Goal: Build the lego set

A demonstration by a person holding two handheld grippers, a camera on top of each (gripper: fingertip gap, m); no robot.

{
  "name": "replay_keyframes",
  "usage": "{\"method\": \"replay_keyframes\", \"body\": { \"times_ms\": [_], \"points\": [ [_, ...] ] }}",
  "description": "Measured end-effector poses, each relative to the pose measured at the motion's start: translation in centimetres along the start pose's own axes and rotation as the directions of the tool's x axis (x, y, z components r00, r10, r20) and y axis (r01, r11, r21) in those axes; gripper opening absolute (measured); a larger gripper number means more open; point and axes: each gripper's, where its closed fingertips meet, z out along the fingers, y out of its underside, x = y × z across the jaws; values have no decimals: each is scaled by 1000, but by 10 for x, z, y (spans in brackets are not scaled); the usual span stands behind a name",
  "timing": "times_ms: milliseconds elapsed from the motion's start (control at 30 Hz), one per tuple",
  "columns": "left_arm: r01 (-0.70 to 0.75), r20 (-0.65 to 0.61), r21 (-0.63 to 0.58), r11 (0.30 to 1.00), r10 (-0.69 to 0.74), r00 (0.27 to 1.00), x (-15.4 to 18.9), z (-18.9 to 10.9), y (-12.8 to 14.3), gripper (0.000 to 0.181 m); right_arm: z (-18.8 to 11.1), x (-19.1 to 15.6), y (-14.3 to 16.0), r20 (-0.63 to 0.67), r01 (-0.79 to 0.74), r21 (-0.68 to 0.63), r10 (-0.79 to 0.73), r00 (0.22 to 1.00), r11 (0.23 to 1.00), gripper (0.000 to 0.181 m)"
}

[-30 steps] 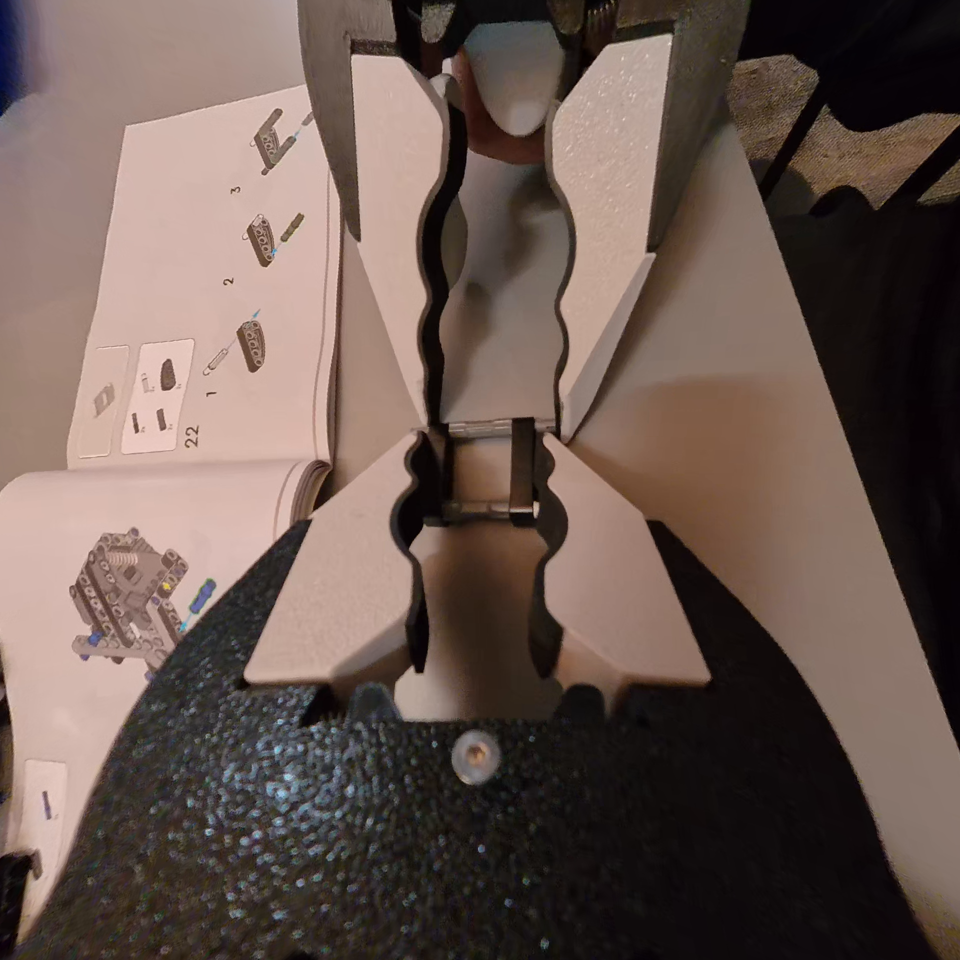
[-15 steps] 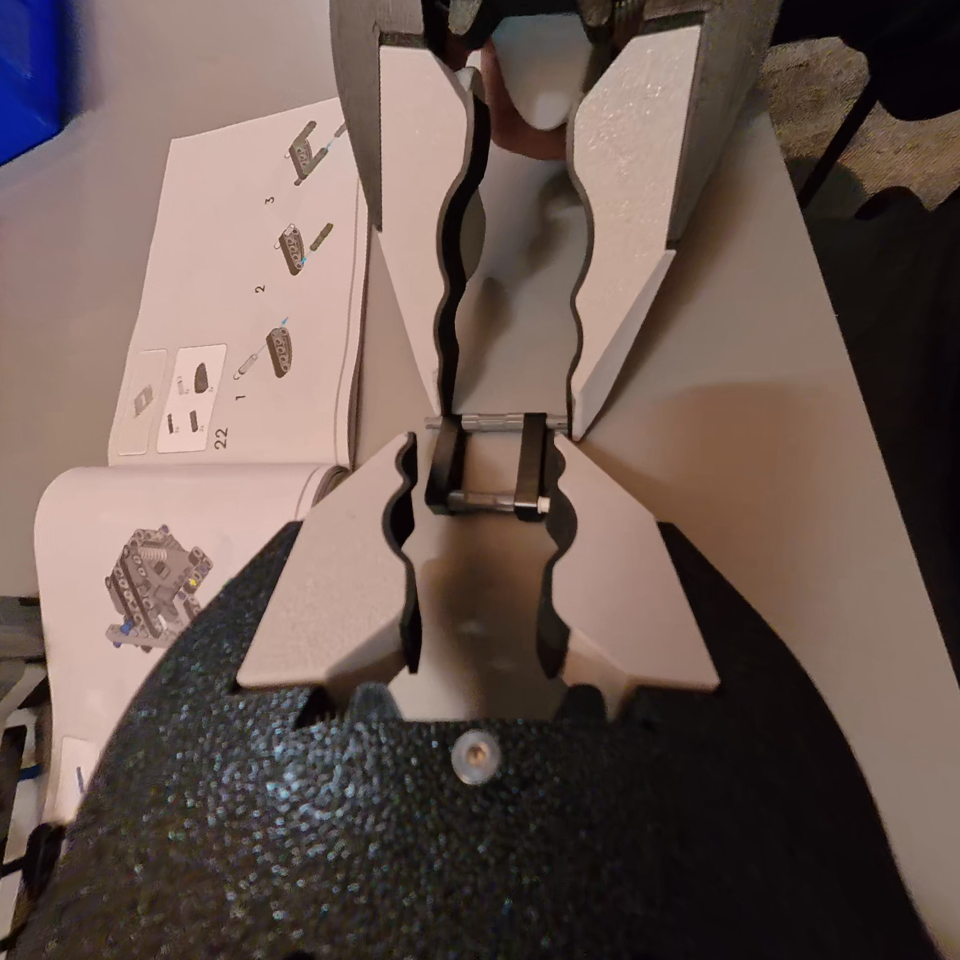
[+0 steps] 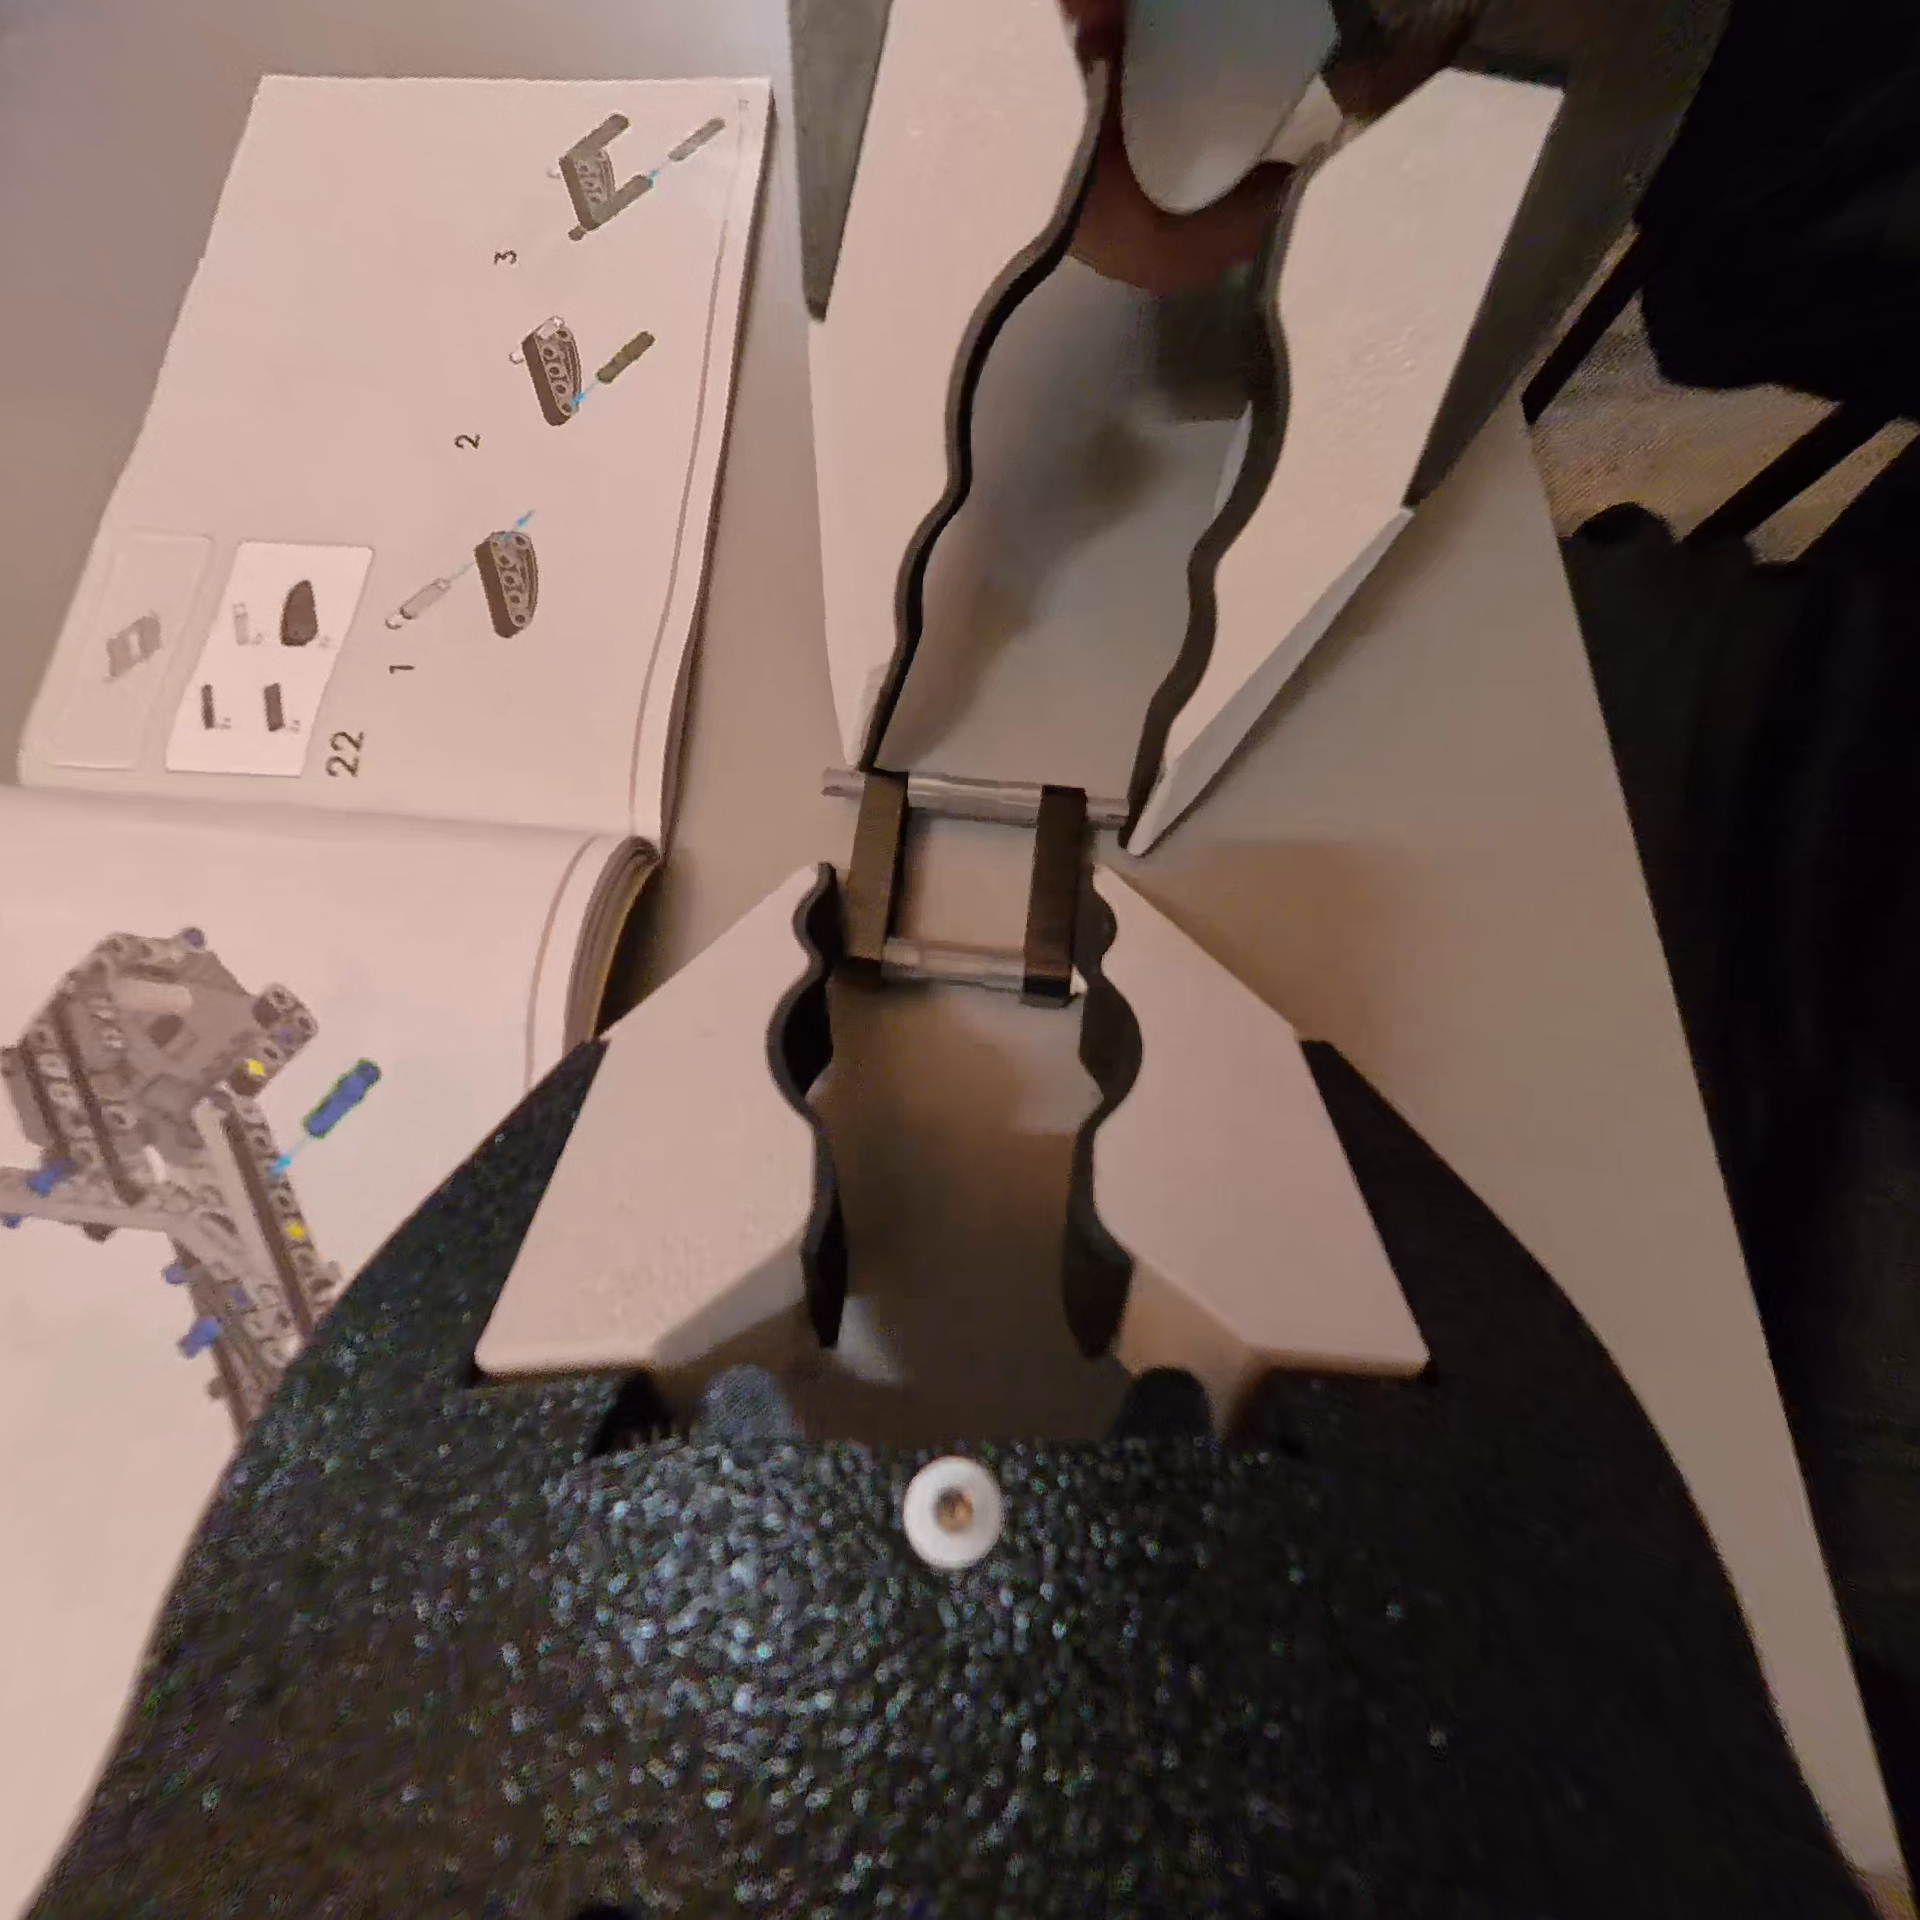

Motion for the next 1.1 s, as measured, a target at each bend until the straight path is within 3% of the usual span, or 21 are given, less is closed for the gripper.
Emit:
{"method": "replay_keyframes", "body": {
  "times_ms": [33,167,367,633,767,967,1100],
  "points": [
    [17,-13,7,1000,-17,1000,0,0,0,43,1,0,-1,0,4,6,-4,1000,1000,46],
    [5,-13,17,1000,-5,1000,0,0,0,45,2,-1,1,15,-23,11,23,1000,1000,46],
    [-89,94,-50,995,93,991,-11,-13,2,58,3,2,-1,-17,-19,-8,19,1000,1000,46],
    [37,51,-93,995,-32,998,-11,-33,14,64,10,-1,-7,-27,-53,-21,53,998,998,46],
    [24,26,-82,996,-22,999,-8,-28,14,61,11,-1,-8,-33,-58,-18,57,998,998,46],
    [-25,2,-98,995,25,1000,-4,-24,18,42,14,-3,-13,-43,-47,-12,47,998,999,46],
    [-53,-25,-63,997,52,998,-4,-26,19,42,15,-4,-16,-54,-35,-15,34,998,999,46]
  ]
}}
